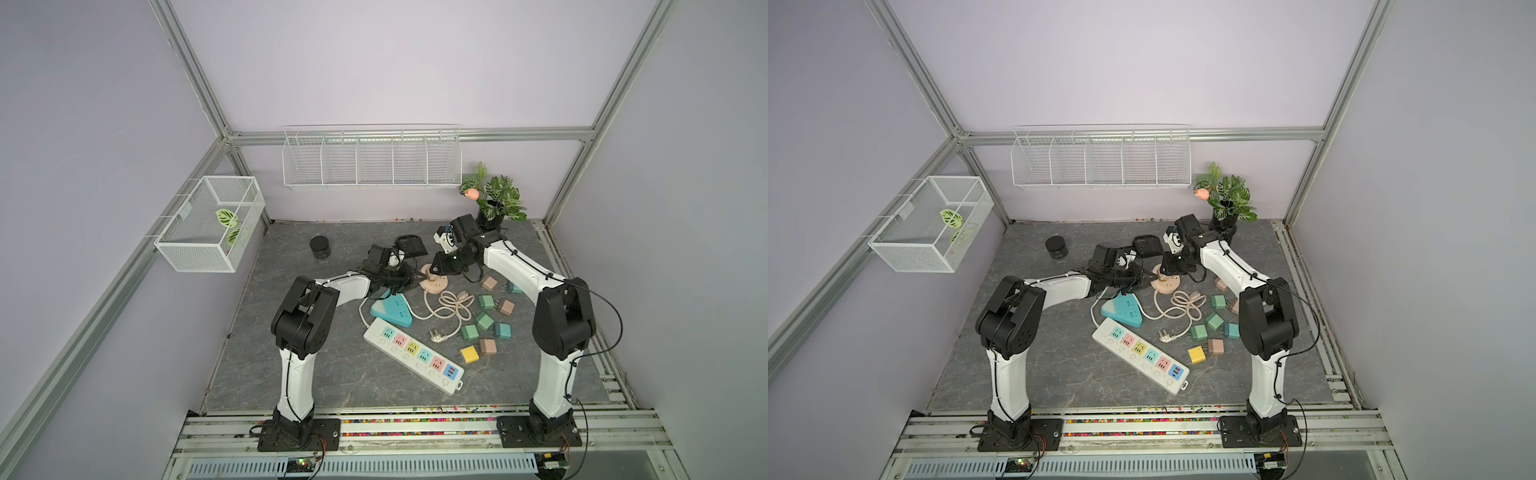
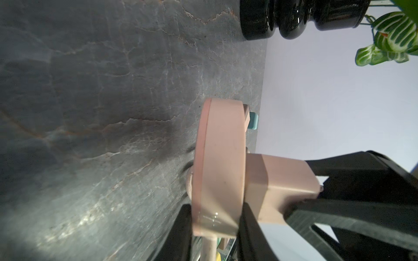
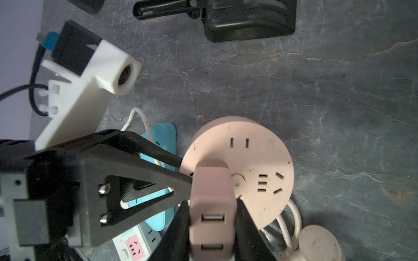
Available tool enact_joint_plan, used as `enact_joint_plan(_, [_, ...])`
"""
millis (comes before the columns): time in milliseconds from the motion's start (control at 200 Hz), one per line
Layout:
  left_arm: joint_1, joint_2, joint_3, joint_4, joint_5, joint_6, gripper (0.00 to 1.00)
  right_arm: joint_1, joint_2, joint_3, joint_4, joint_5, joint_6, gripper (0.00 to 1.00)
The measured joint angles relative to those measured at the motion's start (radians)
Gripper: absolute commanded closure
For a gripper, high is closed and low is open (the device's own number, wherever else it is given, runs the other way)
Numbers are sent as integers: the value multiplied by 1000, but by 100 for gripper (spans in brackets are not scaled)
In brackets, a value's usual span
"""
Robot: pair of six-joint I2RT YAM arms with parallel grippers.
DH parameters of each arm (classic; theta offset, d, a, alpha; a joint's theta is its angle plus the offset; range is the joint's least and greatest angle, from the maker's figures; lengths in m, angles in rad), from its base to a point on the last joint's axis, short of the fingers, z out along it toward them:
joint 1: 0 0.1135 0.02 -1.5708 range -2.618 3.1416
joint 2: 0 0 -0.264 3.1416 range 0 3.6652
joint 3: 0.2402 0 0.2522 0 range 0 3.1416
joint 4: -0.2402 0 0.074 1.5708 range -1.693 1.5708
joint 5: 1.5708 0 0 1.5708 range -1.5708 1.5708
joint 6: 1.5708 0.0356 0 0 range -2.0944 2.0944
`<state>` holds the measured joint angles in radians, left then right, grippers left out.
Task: Pull the plug off the socket
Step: Remove the plug from the socket.
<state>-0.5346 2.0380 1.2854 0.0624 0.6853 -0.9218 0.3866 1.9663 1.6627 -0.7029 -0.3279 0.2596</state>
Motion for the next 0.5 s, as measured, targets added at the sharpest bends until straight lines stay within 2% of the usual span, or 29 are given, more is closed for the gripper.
enact_joint_plan(160, [2, 0, 32, -37, -49, 31, 95, -25, 80, 127, -71, -48, 14, 84])
enact_joint_plan(275, [1, 0, 35, -36, -56, 34, 95, -41, 88, 130, -78, -87, 16, 84])
enact_joint_plan(415, [-1, 2, 23, -41, -34, 25, 95, -45, 16, -23, 39, -112, 27, 85])
enact_joint_plan(500, [-6, 12, 19, -48, -5, 15, 95, -14, -40, -115, 100, -62, 33, 85])
